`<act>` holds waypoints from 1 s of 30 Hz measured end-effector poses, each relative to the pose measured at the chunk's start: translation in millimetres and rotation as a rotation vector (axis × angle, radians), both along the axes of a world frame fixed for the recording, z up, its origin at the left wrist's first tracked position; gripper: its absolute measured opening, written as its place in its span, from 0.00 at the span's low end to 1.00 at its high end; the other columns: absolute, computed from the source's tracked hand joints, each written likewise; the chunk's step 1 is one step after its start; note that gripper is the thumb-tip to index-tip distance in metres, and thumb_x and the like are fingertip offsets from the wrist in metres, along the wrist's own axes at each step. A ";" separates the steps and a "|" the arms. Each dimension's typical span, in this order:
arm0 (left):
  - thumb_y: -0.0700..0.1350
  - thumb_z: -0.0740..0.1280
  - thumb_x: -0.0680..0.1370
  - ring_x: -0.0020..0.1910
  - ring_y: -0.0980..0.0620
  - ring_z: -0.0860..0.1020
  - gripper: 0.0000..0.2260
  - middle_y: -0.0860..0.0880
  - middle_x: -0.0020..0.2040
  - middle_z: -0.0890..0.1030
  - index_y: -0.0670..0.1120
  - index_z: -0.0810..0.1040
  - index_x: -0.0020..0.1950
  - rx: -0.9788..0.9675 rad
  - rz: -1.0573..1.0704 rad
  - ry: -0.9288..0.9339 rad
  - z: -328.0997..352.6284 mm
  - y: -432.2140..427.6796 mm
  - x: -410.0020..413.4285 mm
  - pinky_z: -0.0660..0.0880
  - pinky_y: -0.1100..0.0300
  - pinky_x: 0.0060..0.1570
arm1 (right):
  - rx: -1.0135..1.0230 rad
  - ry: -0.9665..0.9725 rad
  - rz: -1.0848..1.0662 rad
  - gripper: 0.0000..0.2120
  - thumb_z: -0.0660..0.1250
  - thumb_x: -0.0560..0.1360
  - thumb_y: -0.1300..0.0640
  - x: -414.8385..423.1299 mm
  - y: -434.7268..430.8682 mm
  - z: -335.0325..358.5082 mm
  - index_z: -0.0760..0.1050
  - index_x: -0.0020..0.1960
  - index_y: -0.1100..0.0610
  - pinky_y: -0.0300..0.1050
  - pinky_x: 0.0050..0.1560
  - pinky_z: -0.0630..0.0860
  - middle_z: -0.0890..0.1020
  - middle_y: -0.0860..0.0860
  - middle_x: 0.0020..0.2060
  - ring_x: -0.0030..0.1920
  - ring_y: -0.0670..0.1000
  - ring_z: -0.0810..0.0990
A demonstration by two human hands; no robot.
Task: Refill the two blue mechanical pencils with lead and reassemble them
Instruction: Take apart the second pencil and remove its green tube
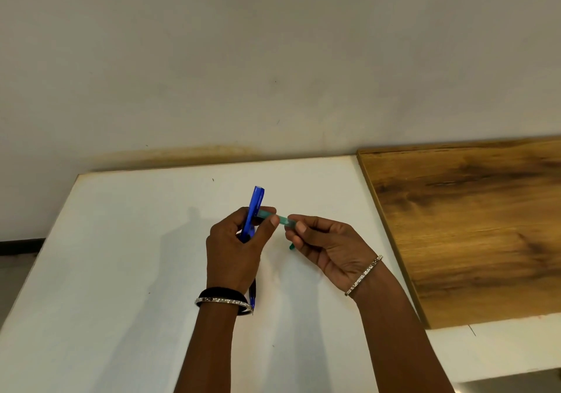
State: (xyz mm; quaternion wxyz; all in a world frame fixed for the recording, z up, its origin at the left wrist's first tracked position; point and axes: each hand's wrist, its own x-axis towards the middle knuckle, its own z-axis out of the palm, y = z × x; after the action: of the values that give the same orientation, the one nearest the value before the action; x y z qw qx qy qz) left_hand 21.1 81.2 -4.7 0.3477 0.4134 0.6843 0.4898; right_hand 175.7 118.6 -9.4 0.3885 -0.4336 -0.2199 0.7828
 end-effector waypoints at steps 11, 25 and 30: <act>0.48 0.72 0.72 0.33 0.56 0.73 0.09 0.55 0.43 0.83 0.52 0.83 0.51 0.022 0.012 -0.109 2.3 0.1 0.0 0.72 0.64 0.38 | 0.000 -0.038 0.026 0.10 0.68 0.71 0.69 -0.3 -1.2 3.5 0.81 0.52 0.67 0.43 0.48 0.82 0.84 0.60 0.42 0.38 0.52 0.84; 0.48 0.75 0.70 0.39 0.51 0.77 0.05 0.51 0.39 0.83 0.53 0.84 0.44 -0.124 -0.050 -0.095 -5.9 -1.3 -9.2 0.71 0.67 0.39 | 0.102 -0.171 -0.054 0.10 0.71 0.70 0.69 7.9 2.0 7.2 0.81 0.51 0.66 0.40 0.41 0.82 0.85 0.62 0.43 0.38 0.54 0.85; 0.51 0.75 0.69 0.34 0.52 0.75 0.04 0.50 0.37 0.83 0.54 0.84 0.42 -0.161 -0.049 0.011 -6.3 -3.3 -10.9 0.70 0.66 0.34 | 0.102 -0.202 -0.103 0.10 0.72 0.69 0.68 4.1 1.9 5.0 0.81 0.51 0.66 0.41 0.43 0.83 0.85 0.62 0.42 0.39 0.54 0.85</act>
State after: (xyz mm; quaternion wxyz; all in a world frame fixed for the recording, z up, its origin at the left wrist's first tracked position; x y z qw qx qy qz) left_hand 10.2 77.9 -11.0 0.3881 0.4031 0.7131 0.4223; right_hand 179.8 120.5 -4.4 0.4257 -0.5007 -0.2749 0.7018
